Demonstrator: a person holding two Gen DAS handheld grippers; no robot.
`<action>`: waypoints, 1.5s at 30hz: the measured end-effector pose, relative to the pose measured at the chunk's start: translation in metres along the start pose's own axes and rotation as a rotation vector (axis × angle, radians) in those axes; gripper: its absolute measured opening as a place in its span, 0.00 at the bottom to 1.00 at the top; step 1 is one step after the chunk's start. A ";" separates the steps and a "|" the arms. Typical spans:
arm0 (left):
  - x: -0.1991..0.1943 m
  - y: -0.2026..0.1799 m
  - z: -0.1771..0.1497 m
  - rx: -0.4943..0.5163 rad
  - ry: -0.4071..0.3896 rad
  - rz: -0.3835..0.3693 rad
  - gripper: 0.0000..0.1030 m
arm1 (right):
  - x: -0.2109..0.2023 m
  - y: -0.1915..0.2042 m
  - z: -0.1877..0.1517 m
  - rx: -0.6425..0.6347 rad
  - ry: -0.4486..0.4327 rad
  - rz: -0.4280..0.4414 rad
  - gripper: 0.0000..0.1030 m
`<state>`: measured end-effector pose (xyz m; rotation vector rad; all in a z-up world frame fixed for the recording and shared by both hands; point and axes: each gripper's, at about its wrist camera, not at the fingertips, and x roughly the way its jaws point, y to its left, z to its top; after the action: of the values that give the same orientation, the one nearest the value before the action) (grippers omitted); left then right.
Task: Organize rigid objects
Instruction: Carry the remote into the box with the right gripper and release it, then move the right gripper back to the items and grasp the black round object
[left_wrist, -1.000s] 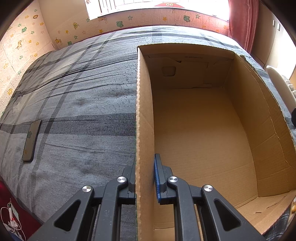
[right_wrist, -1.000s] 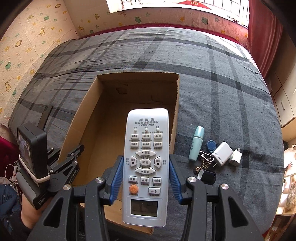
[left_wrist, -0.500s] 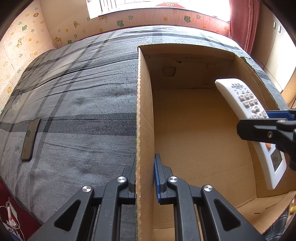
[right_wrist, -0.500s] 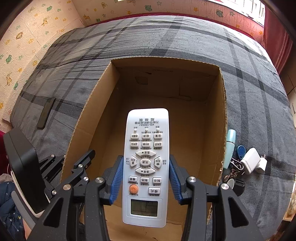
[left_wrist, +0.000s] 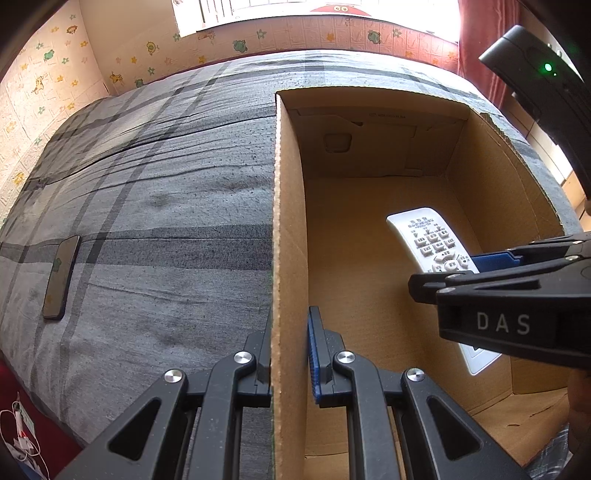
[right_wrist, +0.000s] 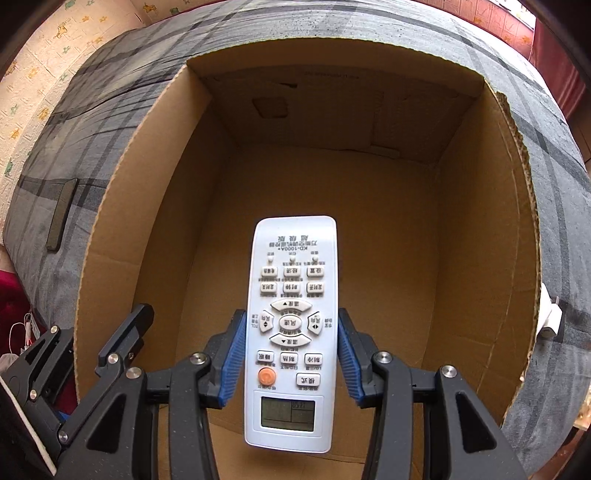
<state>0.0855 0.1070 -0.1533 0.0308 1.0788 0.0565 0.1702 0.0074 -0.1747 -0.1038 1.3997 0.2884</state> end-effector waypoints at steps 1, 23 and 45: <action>0.000 0.000 0.000 -0.001 0.000 0.000 0.14 | 0.003 0.000 0.000 0.002 0.007 -0.002 0.48; 0.001 0.000 -0.001 0.001 0.000 0.005 0.14 | -0.018 -0.006 0.002 0.044 -0.035 0.044 0.48; 0.001 -0.003 0.000 0.006 0.003 0.017 0.14 | -0.128 -0.041 -0.036 0.051 -0.214 -0.063 0.63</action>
<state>0.0865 0.1038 -0.1546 0.0449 1.0822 0.0684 0.1284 -0.0583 -0.0592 -0.0727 1.1882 0.2045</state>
